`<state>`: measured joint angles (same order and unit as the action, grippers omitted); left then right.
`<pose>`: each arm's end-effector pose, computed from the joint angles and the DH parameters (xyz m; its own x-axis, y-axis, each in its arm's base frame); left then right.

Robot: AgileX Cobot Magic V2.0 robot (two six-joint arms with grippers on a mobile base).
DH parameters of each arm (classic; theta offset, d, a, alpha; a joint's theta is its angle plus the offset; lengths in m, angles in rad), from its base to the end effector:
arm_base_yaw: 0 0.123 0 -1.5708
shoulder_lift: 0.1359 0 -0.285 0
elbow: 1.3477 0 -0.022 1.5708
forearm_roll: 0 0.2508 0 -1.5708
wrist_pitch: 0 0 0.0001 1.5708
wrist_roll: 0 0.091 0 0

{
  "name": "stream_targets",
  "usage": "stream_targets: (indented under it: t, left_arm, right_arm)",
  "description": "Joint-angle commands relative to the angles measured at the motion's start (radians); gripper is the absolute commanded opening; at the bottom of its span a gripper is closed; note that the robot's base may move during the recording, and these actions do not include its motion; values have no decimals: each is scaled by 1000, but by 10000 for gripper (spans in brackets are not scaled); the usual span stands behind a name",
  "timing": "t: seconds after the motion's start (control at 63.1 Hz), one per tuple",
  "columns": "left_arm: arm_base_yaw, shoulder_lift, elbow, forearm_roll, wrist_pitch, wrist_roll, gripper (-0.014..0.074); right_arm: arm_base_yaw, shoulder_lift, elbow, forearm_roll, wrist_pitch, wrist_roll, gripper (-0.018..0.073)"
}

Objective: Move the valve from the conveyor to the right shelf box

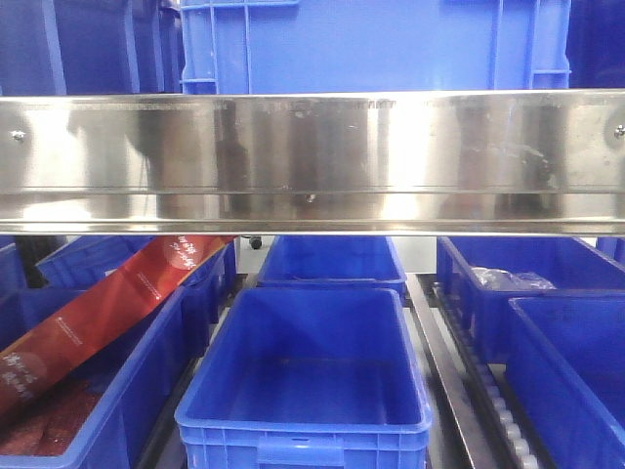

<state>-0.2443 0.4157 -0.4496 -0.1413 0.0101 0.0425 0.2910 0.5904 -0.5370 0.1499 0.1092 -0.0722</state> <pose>0.0912 -0.0229 0.3345 0.0831 -0.1224 -0.9890 0.2527 0.9626 -0.0979 0.1218 0.0380 0.3359 -0.0940 0.0519 -0.9942 -0.2961 0.9520 0.0777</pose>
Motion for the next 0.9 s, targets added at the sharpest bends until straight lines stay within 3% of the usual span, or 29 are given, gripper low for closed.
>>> stream_targets:
  t: [0.0,0.412,0.539,0.634,0.888]
  left_arm:
    - [2,-6,0,-4,-28,5,-111]
    - [2,-6,0,-4,-28,5,-111]
    - [2,-6,0,-4,-28,5,-111]
    - [2,-6,0,-4,-28,5,-111]
    - [2,-6,0,-4,-28,5,-111]
  right_arm:
    - [-5,-7,3,-8,-12,-7,-167]
    - [-14,-24,36,-31,-45,-7,-167]
    - [-72,-124,157,-57,-74,72,-167]
    - [-123,-209,249,-125,-72,72,-167]
    - [-206,-468,458,-126,-73,72,-167]
